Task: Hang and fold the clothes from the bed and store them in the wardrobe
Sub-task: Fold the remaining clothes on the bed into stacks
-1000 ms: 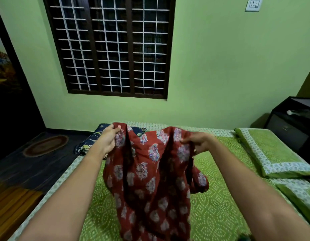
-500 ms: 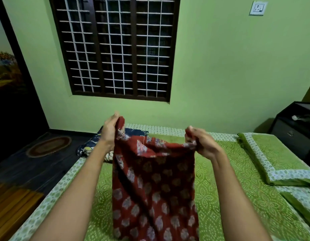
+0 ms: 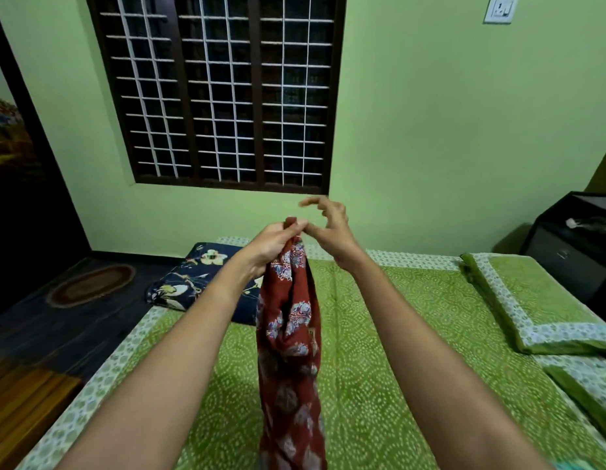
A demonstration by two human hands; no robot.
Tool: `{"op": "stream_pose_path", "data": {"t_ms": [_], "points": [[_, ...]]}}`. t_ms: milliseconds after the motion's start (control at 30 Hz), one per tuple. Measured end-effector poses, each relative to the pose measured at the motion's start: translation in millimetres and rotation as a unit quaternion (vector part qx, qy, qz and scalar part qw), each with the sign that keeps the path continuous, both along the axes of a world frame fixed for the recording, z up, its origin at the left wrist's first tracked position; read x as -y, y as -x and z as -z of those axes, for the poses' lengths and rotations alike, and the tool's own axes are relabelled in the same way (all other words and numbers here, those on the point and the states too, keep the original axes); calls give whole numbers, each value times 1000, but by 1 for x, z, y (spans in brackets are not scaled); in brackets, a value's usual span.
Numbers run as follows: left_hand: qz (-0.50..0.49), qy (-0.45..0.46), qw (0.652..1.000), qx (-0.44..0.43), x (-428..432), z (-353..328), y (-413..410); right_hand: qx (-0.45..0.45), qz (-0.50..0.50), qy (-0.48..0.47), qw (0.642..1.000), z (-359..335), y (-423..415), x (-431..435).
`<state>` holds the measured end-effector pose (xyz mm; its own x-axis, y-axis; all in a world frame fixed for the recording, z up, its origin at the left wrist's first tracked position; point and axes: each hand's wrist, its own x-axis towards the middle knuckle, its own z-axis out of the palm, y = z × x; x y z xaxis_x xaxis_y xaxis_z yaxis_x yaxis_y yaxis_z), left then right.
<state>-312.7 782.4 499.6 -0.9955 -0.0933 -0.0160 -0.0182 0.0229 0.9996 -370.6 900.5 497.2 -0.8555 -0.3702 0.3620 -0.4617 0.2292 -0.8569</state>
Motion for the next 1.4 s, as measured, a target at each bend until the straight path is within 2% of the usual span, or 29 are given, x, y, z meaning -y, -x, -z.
{"op": "stream_pose_path", "data": {"t_ms": [67, 100, 133, 167, 200, 233, 333, 400, 467, 533, 567, 633, 700, 767, 800, 867, 933, 967, 1000, 1067, 1133, 1233, 1400], "points": [[-61, -16, 998, 11, 4, 1, 4, -28, -20, 58, 998, 5, -13, -13], [-87, -35, 996, 13, 5, 0, 5, -37, -51, 45, 997, 7, -16, -18], [-104, -47, 993, 4, 6, -1, 6, -52, -74, -19, 996, 9, -18, -20], [-104, -41, 994, -12, 6, -2, 8, -88, -72, -124, 986, 12, -18, -20], [-91, -15, 995, -33, 5, -3, 9, -123, -53, -228, 964, 14, -16, -20], [-76, 21, 995, -53, 3, -3, 9, -153, -38, -285, 946, 15, -14, -19], [-75, 81, 990, -88, -4, -4, 8, -176, -81, -329, 924, 12, -16, -18], [-98, 62, 988, -104, -2, -5, 6, -168, -114, -411, 889, 16, -17, -20], [-143, 29, 984, -104, 10, -7, 7, -150, -101, -479, 859, 22, -14, -27], [-183, 33, 978, -97, 27, -8, 7, -145, -66, -500, 851, 25, -7, -38], [-195, 52, 975, -94, 36, -6, 7, -137, -58, -481, 864, 25, -3, -45], [-219, 78, 969, -81, 47, -2, 5, -82, -82, -369, 922, 18, -1, -56], [-243, 46, 967, -56, 55, 5, 4, -64, -82, -254, 962, 10, 0, -59], [-257, 20, 966, -20, 59, 11, 4, -79, -43, -142, 986, 3, 2, -55], [-272, 59, 960, -5, 62, 14, 6, -80, -33, -90, 992, 0, 1, -51], [-312, 232, 921, 15, 64, 17, 4, -58, -42, -28, 997, -7, -3, -44], [-310, 384, 870, 2, 56, 13, -2, -40, -65, -18, 997, -11, -6, -39], [-273, 410, 870, -27, 49, 9, -5, -33, -80, -24, 996, -13, -7, -37], [-203, 404, 889, -68, 40, 4, -9, -30, -94, -34, 995, -14, -7, -35], [-30, 294, 945, -140, 19, -3, -17, -38, -118, -62, 990, -14, -9, -32], [92, 254, 951, -151, 2, -2, -18, -55, -139, -85, 985, -13, -13, -31], [125, 291, 931, -180, -2, 8, -9, -44, -135, -68, 988, -9, -15, -38], [147, 263, 941, -154, 7, 22, -8, -16, -97, -18, 995, -7, -7, -61]]}}
